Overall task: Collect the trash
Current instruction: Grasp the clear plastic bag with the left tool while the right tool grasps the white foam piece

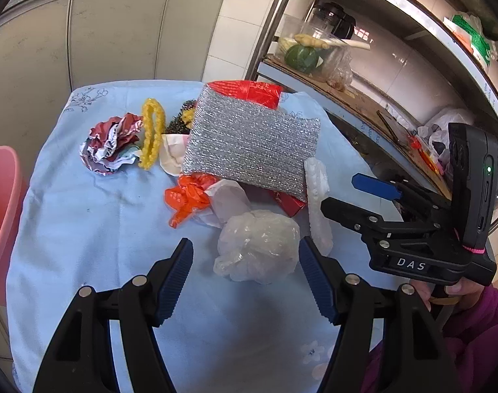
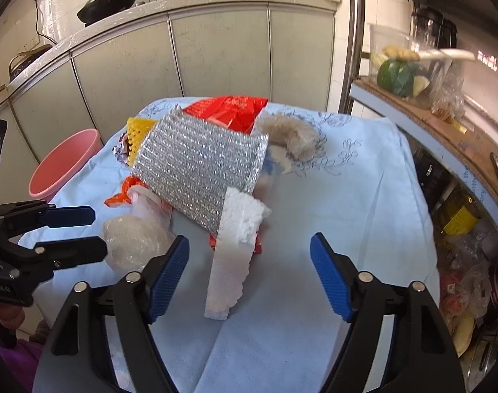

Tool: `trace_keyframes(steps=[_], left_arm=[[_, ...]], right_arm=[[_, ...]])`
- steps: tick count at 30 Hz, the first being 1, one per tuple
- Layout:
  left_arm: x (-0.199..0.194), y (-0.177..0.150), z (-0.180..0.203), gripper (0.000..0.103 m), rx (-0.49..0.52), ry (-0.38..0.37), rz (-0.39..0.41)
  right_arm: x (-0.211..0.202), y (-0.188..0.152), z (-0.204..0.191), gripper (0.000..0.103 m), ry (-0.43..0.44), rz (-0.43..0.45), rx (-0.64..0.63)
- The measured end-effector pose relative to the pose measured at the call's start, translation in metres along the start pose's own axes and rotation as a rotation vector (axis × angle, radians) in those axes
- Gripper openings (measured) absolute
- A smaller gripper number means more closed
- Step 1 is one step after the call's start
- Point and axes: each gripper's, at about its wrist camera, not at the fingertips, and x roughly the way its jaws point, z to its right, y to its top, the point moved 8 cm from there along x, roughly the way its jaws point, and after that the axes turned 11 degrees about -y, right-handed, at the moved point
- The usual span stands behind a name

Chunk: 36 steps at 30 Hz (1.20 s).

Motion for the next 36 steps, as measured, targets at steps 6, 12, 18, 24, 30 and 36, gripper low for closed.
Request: trace_keyframes(steps=[6, 12, 18, 24, 30, 36], left_arm=[[0.016, -0.002, 0.009, 0.064, 0.023, -0.004, -0.047], [0.027, -0.005, 0.004, 0.043, -0.002, -0.021, -0.079], [0.02, -0.005, 0.005, 0.032, -0.01, -0.055, -0.052], [0.002, -0.004, 0.015, 0.028, 0.028, -0.096, -0.014], [-0.035, -0.002, 0.024, 0.028, 0.07, -0.115, 0.08], [-0.089, 0.004, -0.004, 0.028, 0.001, -0.013, 0.231]], right_arm=[[0.012, -0.01, 0.002, 0.055, 0.036, -0.074, 0.037], [0.023, -0.015, 0.0, 0.038, 0.091, -0.118, 0.08], [0.015, -0.014, -0.001, 0.027, 0.08, -0.105, 0.065], [-0.002, -0.014, 0.007, 0.027, 0.038, -0.079, 0.045], [-0.026, -0.001, 0.007, 0.027, 0.045, -0.004, 0.028], [-0.038, 0.034, -0.029, 0.027, 0.123, 0.07, -0.056]])
